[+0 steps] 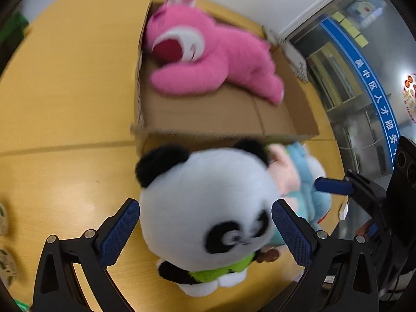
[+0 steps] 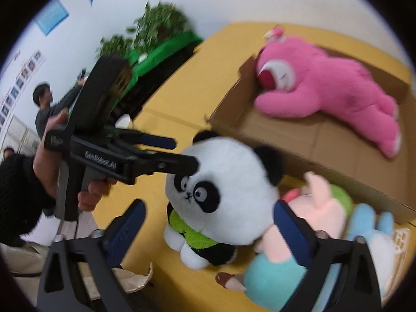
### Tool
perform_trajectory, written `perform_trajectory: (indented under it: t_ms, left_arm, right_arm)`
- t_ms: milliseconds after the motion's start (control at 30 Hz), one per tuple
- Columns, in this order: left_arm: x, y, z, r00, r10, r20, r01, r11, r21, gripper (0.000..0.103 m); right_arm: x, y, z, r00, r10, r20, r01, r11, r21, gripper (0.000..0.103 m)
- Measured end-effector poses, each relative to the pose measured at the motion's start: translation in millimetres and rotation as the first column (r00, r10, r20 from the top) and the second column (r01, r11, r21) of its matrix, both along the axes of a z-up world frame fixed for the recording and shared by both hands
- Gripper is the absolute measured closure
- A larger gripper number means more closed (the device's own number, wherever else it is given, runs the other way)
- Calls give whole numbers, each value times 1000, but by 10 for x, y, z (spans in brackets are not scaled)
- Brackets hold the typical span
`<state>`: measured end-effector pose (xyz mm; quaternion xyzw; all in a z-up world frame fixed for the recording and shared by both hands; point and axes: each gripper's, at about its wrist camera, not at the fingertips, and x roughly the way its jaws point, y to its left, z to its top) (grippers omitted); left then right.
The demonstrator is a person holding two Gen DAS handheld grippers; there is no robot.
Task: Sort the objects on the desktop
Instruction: 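Lower both tools onto the panda plush and close both grippers on it, then lift the panda with both grippers and lower it into the box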
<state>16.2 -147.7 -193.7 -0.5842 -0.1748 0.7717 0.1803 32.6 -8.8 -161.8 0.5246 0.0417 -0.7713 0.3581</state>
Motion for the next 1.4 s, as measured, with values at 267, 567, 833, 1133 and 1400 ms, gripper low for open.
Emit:
perform_trajectory:
  t_ms: [267,567,833,1133,1400]
  left_arm:
    - [-57,-29,-404,997,-21,70,10,988,156,1]
    - [-58,-65,-385,997,14,76,-28,982,187,24]
    - [-61,-158,205,1000,28,0,-28,982,186,34]
    - [-878,-42,1082,976,4,-216,30,988,153,34]
    - [-1636,90,1172,967,-26,-252,48,996,80,33]
  right_arm:
    - [-138,-227,-615,1000,7,8,-8,989,146,8]
    - [-307,-124,-729,997,17,70,-20,999,50,23]
    - [-206,73,-228,1000,6,19,-4,995,-102,35]
    - [-810,260,949,953,-25,-303,-10,994,-113,35]
    - [-1876,257,440,975,-6,-224,0,1000,-24,35]
